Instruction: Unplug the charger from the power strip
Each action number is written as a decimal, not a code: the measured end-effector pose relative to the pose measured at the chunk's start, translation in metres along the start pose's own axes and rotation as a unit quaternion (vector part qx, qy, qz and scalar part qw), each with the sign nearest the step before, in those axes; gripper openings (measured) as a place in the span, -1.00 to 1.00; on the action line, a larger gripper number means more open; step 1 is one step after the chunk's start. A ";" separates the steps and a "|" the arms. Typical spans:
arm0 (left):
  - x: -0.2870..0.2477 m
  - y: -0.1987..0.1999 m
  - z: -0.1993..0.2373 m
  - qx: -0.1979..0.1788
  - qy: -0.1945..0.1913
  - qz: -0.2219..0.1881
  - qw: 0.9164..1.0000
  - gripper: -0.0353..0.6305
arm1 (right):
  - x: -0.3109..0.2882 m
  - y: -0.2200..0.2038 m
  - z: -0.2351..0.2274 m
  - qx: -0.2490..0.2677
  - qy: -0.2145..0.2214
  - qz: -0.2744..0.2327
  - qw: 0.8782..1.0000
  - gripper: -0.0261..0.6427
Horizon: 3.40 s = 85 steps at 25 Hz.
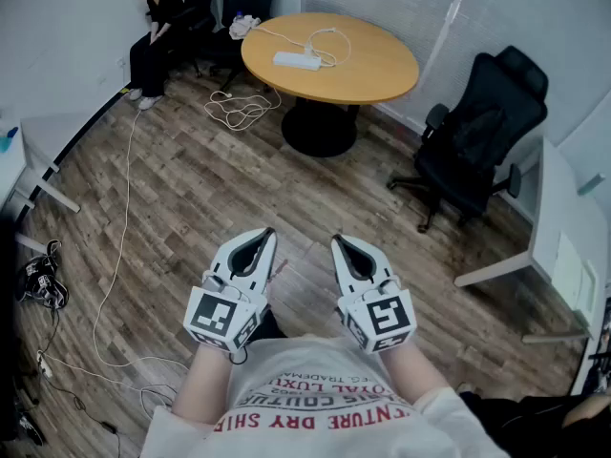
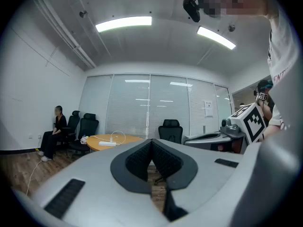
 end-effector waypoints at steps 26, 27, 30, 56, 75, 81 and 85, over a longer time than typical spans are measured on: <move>-0.037 -0.022 0.093 0.045 -0.004 0.022 0.999 -0.81 | -0.096 -0.005 -0.009 -0.020 -0.014 0.024 0.999 -0.84; -0.042 -0.020 0.105 0.043 -0.007 0.020 0.999 -0.81 | -0.109 -0.002 -0.009 -0.020 -0.018 0.023 0.999 -0.84; -0.056 -0.014 0.144 0.037 -0.021 0.020 0.999 -0.81 | -0.147 0.010 -0.010 -0.024 -0.034 0.022 0.999 -0.84; -0.269 -0.001 0.332 0.017 -0.018 0.031 0.999 -0.81 | -0.410 0.035 -0.147 -0.041 -0.021 0.033 0.998 -0.84; -0.486 -0.017 0.454 0.054 0.016 0.042 0.998 -0.81 | -0.578 0.028 -0.333 -0.054 -0.030 0.084 0.995 -0.84; -0.555 -0.014 0.537 0.044 -0.052 0.050 0.996 -0.81 | -0.660 0.037 -0.361 -0.071 -0.098 0.087 0.989 -0.84; -0.603 -0.012 0.598 0.035 -0.097 0.060 0.993 -0.81 | -0.716 0.044 -0.377 -0.084 -0.140 0.090 0.983 -0.84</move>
Point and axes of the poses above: the fingertips, and each gripper's own axes: x backward along the fingers, z to its left, y out of its top, the point moved 1 cm from there along x, backward along the fingers, and after that the axes turned 7 degrees about -y, right-handed, at the moved point
